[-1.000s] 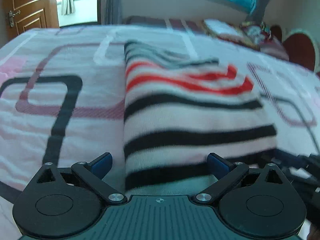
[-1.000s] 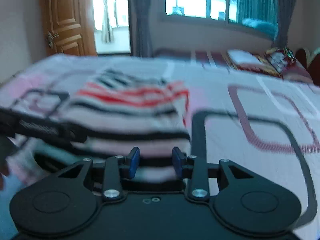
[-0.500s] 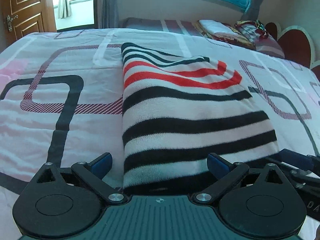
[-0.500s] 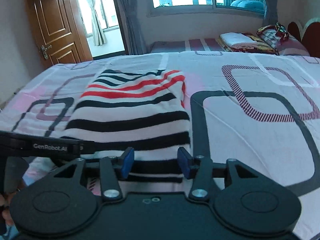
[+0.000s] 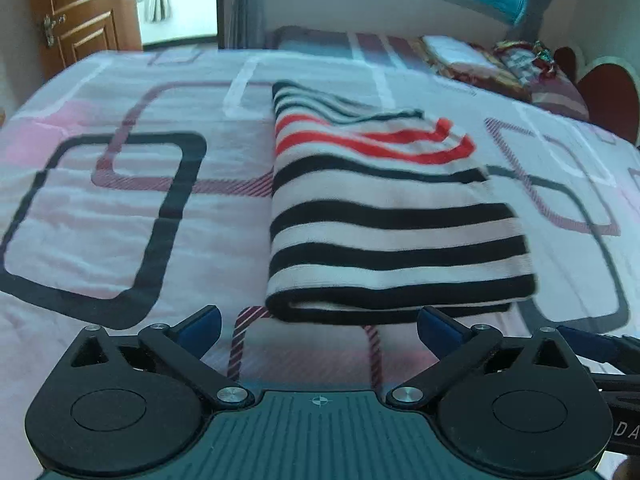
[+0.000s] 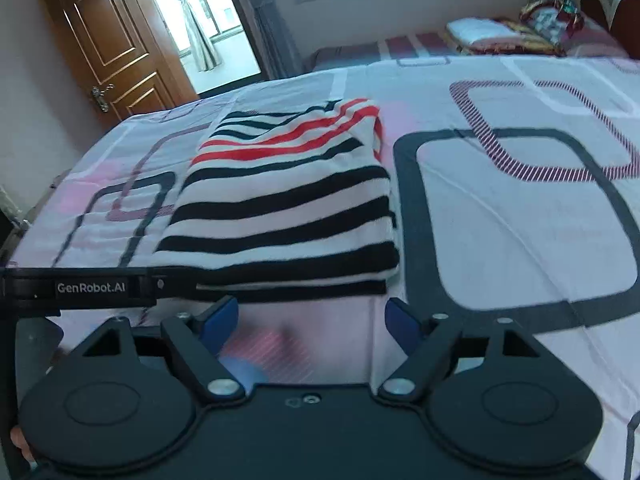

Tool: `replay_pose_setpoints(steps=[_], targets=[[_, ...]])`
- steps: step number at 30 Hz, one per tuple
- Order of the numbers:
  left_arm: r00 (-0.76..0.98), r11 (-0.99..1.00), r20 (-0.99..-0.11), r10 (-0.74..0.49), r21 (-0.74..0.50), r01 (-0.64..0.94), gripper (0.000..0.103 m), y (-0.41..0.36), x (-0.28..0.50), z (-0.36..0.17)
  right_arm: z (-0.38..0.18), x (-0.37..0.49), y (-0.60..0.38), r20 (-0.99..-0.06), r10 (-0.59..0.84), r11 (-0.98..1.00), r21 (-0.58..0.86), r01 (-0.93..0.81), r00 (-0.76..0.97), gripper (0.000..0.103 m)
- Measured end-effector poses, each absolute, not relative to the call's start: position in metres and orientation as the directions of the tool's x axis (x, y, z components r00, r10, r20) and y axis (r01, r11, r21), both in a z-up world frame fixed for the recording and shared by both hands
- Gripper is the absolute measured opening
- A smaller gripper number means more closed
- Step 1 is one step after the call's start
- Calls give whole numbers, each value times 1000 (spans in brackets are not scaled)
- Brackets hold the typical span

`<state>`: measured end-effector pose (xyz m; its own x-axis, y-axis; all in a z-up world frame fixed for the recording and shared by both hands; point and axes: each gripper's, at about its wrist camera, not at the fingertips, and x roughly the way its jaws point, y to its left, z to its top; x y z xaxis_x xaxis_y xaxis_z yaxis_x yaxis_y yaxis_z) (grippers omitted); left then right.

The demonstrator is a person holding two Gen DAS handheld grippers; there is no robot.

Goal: Fold small clothes

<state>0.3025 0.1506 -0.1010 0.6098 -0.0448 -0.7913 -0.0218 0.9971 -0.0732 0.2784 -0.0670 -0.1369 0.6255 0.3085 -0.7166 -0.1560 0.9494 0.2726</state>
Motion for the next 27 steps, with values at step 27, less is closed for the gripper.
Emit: replay_pose_setpoints(steps=[27], targets=[[808,998,-586,52,-1,-65,103,96,46,16,-23,52,-117,-541,310,951,161,-265,782,102]])
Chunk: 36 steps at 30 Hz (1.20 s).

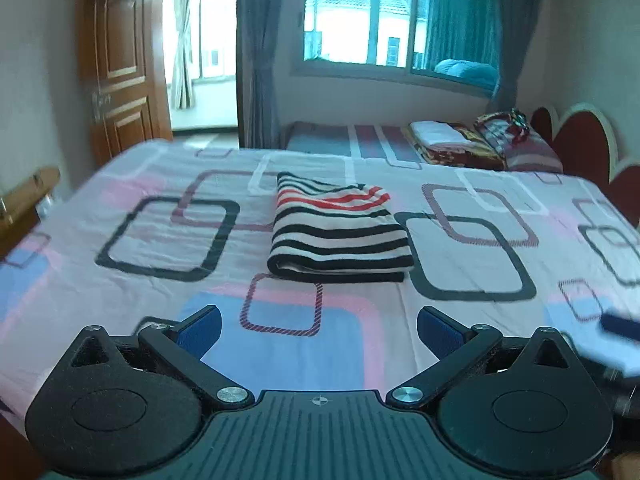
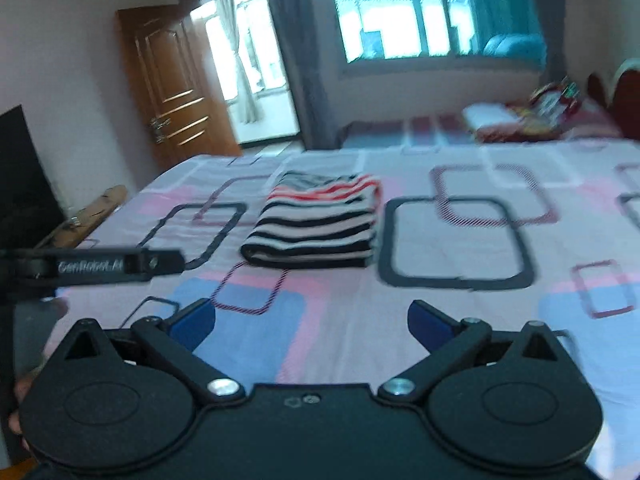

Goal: Fold small clothes

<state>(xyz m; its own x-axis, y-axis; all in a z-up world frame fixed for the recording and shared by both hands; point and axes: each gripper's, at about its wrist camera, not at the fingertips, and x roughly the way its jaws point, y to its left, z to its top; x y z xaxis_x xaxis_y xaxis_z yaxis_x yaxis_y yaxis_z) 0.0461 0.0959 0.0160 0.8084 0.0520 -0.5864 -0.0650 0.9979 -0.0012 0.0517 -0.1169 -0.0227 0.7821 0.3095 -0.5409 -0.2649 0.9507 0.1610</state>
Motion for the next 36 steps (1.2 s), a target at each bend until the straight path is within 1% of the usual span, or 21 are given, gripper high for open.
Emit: replay_pose_setpoints(steps=[2,5,10,13,17,21,30,36], targets=[[818,998,-573,54,21,-51,103,90,31,22,-15,37,-119,-502,263,965,125,-232,824,102],[821,999,-569,38,9,-41,103,85,12,30,-3,15,-123,-439,202,979,85,-184,875,102],[818,999,-574,29,-6,-40,103,81,-10,35,7,-6,-127,-394,180,984,57,-172,901,102],[817,998,-574,51,8,-57,103,80,-20,35,7,-13,-129,-392,175,984,52,-168,903,102],[811,998,-583,45,-17,-67,103,84,-28,36,5,-20,-129,-397,169,986,54,-160,902,102],[809,997,-586,49,-16,-71,103,85,-34,37,3,-25,-130,-401,164,986,55,-156,901,102],[811,998,-582,62,9,-70,103,82,-33,39,2,-31,-131,-398,159,987,59,-148,904,102],[808,997,-585,64,2,-78,103,82,-32,41,2,-31,-131,-404,161,987,58,-150,901,102]])
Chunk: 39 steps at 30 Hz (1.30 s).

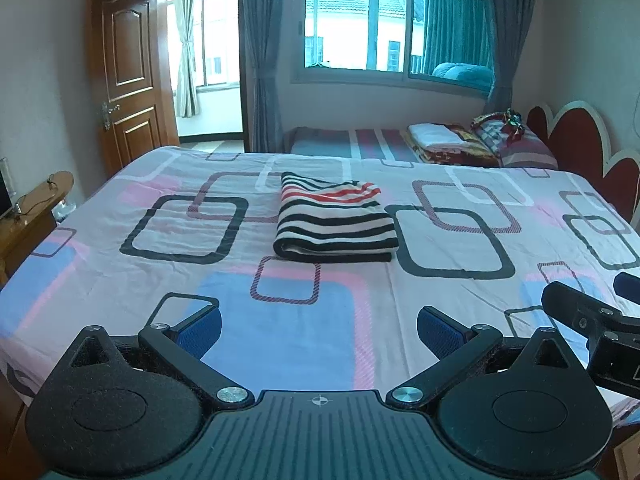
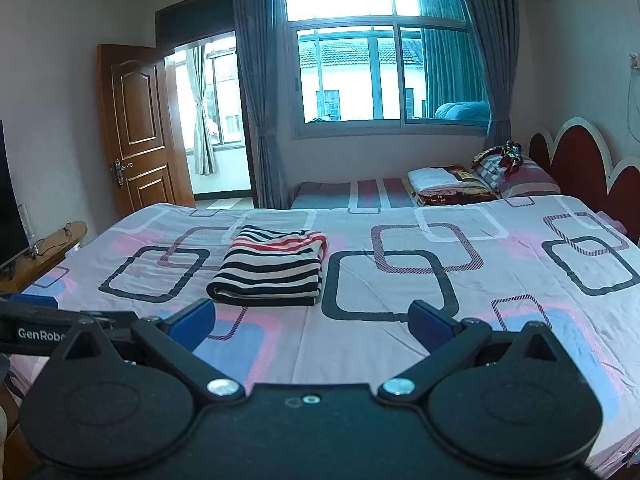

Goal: Fold small clothes

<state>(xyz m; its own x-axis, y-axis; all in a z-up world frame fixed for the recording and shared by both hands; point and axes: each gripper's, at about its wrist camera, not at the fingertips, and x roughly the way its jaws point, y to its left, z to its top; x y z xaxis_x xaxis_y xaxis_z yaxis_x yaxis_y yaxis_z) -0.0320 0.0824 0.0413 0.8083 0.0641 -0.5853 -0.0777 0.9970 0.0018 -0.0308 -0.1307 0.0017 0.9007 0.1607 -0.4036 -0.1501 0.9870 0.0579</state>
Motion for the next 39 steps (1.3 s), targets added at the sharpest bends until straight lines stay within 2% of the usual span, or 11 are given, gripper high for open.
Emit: replay_pose_setpoints(steps=[39], targets=[[811,991,-572,122,24,-132,103,85,-33,41,-10,-14,-142,-437,125,992,63,-109,891,102]])
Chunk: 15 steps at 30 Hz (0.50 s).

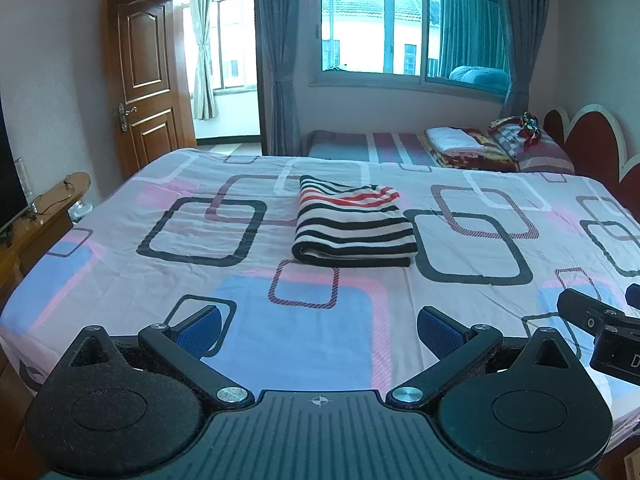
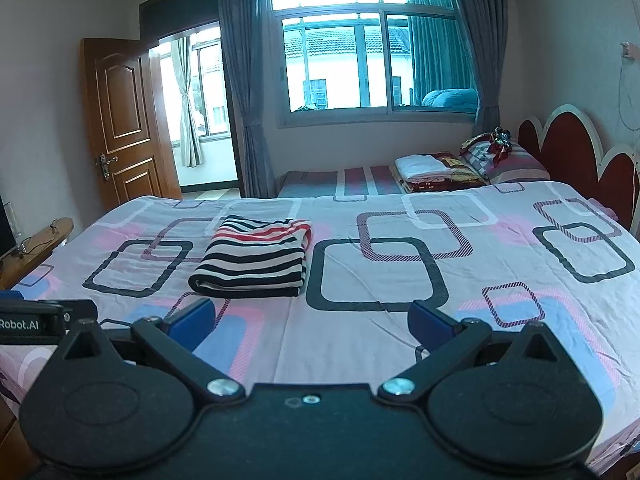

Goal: Fold small clothes

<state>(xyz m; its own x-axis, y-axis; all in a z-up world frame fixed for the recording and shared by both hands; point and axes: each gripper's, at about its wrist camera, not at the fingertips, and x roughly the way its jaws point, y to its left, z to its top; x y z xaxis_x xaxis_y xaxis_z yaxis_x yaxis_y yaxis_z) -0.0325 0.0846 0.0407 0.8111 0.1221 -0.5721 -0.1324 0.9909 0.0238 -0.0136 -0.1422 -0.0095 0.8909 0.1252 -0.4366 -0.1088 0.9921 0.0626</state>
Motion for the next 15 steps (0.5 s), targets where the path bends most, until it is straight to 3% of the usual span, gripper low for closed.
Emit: replay_pose_setpoints(steps=[15], targets=[[804,990,-581,127,28,-136,103,82,-25,37,-15,-11,-141,-450,135,991,68,-117,883,102]])
